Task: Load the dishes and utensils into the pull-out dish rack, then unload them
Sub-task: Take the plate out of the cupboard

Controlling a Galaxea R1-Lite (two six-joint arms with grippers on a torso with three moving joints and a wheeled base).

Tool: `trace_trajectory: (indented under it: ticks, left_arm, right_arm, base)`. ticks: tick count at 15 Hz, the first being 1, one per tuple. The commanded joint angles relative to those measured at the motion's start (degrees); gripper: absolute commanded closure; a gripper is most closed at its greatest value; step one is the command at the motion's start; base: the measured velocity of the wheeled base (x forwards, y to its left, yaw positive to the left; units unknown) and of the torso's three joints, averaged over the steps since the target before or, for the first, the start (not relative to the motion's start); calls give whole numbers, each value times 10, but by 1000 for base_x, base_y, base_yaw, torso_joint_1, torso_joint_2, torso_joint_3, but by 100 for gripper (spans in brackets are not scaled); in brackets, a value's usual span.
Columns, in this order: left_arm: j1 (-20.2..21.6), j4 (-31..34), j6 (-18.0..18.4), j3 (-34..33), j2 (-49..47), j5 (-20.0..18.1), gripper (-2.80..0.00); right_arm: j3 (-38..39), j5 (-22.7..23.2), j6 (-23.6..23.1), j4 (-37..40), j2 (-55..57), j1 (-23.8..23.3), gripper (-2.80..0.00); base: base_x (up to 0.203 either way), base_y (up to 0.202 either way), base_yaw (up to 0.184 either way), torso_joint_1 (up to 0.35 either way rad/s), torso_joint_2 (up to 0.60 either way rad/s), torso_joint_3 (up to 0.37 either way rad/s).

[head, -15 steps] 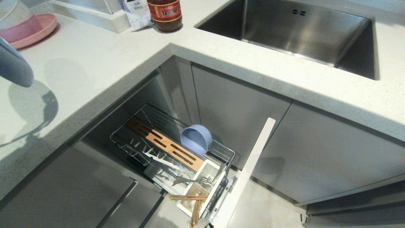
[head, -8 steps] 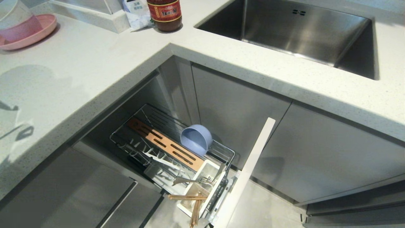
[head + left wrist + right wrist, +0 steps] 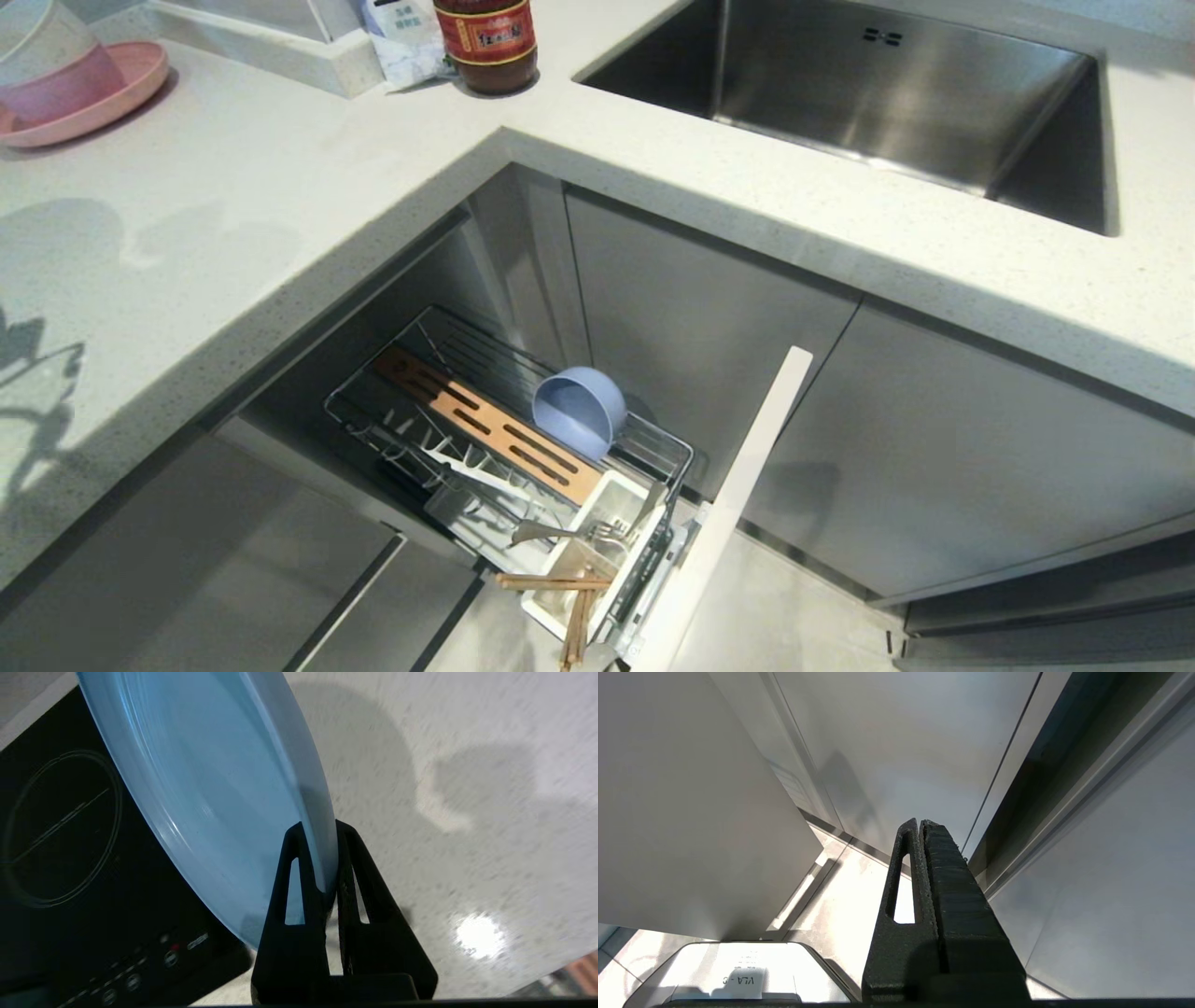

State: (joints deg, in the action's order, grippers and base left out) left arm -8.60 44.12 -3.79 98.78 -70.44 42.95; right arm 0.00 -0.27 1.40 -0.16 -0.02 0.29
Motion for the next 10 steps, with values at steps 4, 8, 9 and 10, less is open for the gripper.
trace_trajectory:
  ticks: [4, 8, 9, 10]
  left_arm:
    - [2, 174, 12, 117, -109, 35, 0]
    - [-2, 220, 65, 117, -136, 45, 0]
    - [-9, 235, 69, 117, -139, 45, 0]
    - [-17, 249, 69, 117, -146, 45, 0]
  right_arm:
    - [1, 0, 0, 0, -2, 0, 0]
    - [1, 0, 0, 0, -2, 0, 0]
    - [1, 0, 0, 0, -2, 0, 0]
    - [1, 0, 0, 0, -2, 0, 0]
  base:
    - [0, 0, 0, 0, 0, 0]
    - [0, 0, 0, 0, 0, 0]
    - [0, 0, 0, 0, 0, 0]
    - [0, 0, 0, 0, 0, 0]
